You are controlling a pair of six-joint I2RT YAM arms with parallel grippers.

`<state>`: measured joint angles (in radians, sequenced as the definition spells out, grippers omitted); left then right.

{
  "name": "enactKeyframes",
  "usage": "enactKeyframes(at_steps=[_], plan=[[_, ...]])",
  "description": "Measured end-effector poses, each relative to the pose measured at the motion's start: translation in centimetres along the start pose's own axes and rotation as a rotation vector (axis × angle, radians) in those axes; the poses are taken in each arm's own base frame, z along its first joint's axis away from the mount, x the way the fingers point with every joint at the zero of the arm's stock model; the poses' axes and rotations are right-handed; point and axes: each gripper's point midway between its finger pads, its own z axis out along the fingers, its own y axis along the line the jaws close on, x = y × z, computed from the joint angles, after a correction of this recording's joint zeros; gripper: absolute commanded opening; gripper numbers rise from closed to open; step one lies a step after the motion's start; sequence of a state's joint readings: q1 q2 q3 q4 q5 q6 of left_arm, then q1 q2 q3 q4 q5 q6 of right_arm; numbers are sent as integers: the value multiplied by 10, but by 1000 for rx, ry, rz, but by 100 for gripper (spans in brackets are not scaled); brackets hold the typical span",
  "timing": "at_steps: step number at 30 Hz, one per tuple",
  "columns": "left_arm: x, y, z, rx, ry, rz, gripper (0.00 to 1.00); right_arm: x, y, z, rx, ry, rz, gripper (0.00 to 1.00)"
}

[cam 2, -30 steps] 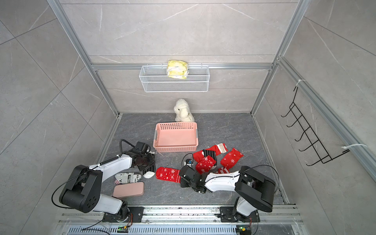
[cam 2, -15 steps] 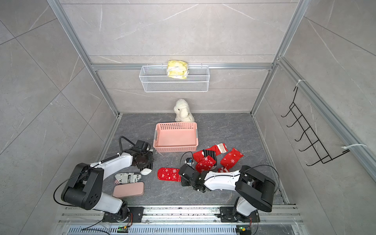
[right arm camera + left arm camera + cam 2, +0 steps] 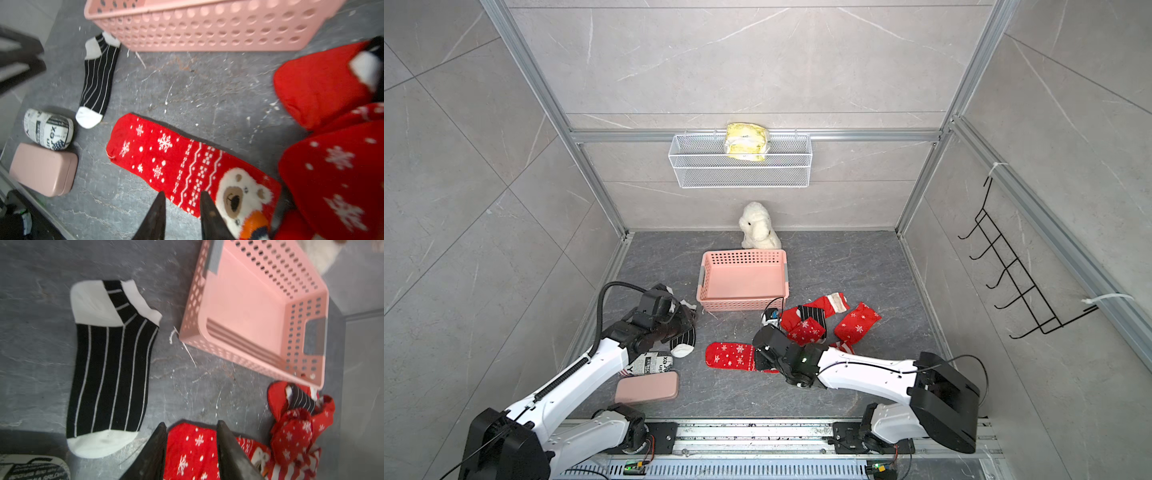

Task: Place the socks together as a pair
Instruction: Pick up the sock at the center of the board.

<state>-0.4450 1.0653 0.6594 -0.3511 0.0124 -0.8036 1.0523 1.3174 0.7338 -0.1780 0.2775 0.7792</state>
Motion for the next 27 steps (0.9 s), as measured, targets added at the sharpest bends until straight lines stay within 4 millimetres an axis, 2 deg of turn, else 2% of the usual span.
enactKeyframes(at_steps=[5,7,10,12,14,21,27], plan=[[45,1,8,0,89,62,53,-22,-43,-23,117,-77,75,40],[59,4,11,-13,112,76,53,-25,-62,-32,150,-103,116,43],[73,13,15,-38,130,75,53,-21,-88,-41,203,-117,165,44],[81,21,20,-63,142,66,53,-16,-103,-43,245,-110,190,52],[87,27,24,-85,155,59,53,-10,-115,-42,284,-103,213,55],[97,38,30,-109,156,47,52,8,-146,-34,355,-75,289,56],[99,41,33,-119,158,37,47,13,-150,-17,338,-58,346,54]])
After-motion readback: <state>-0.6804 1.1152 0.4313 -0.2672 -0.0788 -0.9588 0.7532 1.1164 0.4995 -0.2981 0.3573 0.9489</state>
